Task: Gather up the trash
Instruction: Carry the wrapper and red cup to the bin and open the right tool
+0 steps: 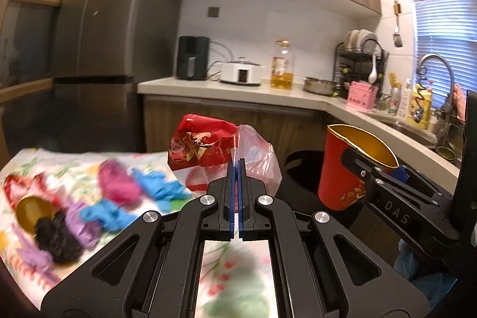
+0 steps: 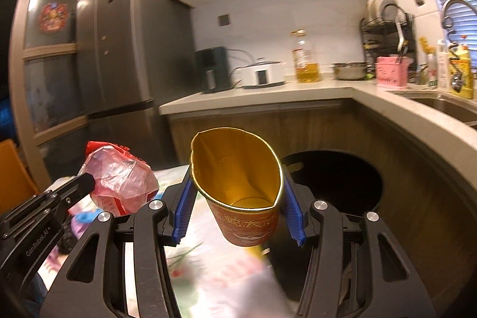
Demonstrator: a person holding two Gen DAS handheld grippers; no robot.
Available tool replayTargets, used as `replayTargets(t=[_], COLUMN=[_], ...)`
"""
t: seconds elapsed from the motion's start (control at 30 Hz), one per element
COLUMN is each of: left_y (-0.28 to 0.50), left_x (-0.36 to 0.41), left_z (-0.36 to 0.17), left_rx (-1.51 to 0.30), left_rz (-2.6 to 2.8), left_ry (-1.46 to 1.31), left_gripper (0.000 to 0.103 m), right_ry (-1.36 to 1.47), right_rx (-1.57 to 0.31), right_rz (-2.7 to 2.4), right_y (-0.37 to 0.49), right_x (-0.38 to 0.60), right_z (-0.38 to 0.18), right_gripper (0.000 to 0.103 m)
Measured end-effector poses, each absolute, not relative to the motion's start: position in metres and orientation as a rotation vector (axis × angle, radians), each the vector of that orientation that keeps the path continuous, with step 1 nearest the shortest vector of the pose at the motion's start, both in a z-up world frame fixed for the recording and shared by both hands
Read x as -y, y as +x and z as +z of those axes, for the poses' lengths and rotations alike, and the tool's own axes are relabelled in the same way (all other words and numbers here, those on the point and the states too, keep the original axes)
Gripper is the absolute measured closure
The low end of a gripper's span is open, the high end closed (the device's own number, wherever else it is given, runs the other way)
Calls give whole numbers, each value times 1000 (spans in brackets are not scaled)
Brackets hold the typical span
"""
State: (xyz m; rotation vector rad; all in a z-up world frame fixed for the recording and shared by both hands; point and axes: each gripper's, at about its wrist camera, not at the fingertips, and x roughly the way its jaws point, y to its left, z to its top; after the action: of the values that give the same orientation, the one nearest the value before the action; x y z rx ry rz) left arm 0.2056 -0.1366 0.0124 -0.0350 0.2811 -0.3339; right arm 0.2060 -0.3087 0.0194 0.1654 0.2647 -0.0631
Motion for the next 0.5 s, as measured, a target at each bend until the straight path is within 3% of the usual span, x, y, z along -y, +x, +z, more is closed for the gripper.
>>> replayTargets(t=[0.5], left_y=[249], left_x=[231], left_z=[24], left_rx=[-253], left_rz=[-485], left_ry=[-21], left_gripper=[103], right_ry=[190], right_rx=[-223], right_rz=[-242], right_y=[225], right_x=[382], right_z=[23], right_gripper=[51])
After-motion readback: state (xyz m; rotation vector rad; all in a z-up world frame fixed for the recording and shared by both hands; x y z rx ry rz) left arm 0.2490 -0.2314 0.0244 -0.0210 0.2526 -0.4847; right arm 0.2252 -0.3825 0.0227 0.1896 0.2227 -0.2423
